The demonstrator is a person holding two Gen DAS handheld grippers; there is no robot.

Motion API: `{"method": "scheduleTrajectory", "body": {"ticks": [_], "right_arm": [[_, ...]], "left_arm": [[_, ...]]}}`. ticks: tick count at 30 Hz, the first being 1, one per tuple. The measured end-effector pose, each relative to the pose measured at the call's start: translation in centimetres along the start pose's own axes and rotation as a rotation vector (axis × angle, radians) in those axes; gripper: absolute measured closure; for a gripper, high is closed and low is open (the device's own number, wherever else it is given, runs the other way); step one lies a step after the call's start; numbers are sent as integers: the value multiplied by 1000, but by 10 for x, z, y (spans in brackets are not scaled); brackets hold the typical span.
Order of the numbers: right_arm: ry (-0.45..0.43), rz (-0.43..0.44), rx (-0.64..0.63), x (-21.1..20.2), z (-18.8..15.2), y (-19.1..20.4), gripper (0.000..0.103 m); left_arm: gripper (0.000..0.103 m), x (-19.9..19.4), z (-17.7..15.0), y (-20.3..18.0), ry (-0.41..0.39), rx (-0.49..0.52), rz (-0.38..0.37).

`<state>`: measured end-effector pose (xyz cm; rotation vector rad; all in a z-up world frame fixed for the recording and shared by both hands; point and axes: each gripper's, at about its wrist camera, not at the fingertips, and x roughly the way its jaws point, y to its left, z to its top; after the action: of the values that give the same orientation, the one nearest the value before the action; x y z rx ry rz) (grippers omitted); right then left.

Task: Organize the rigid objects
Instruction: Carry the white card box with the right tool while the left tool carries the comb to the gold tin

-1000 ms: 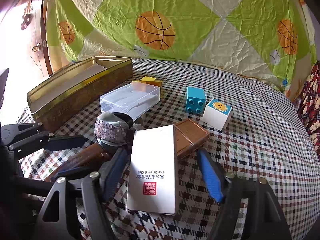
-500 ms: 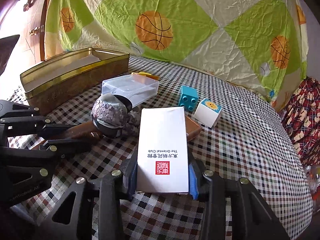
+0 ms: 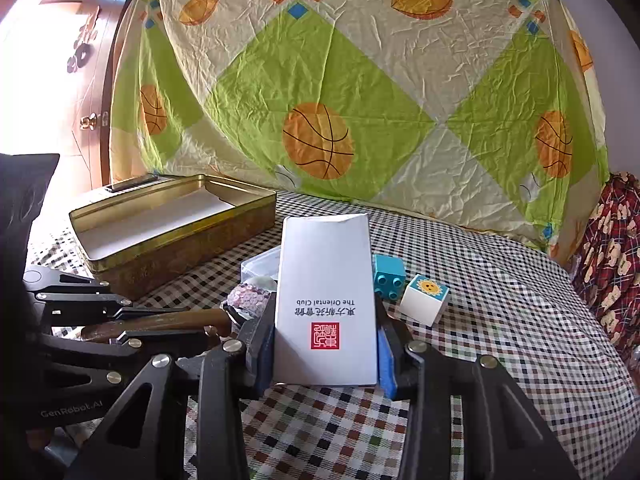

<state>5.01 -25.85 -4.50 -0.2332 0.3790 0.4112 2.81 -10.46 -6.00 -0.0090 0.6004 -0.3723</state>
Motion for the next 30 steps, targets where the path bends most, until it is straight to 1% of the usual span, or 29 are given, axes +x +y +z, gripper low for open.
{"method": "scheduleTrajectory", "body": {"ticks": [5,9,18,25,30], "right_arm": [[34,27,75,6,0,-12,60],[13,9,52,2,-2,-7,60],[-60,-31,50,-11,-4,-5,60],[-96,-59,52,-17,-4,-5,60],[-143,-83,53,-25,-6,-4,60]], "left_arm": [[89,-9,-3,6,-55,-21,4],[89,-14,-3,10,-88,-37,5],[89,-23,-4,8,-160,-32,30],[89,-27,-6,6,-192,-15,48],[89,-30,-8,4,-213,1,54]]}}
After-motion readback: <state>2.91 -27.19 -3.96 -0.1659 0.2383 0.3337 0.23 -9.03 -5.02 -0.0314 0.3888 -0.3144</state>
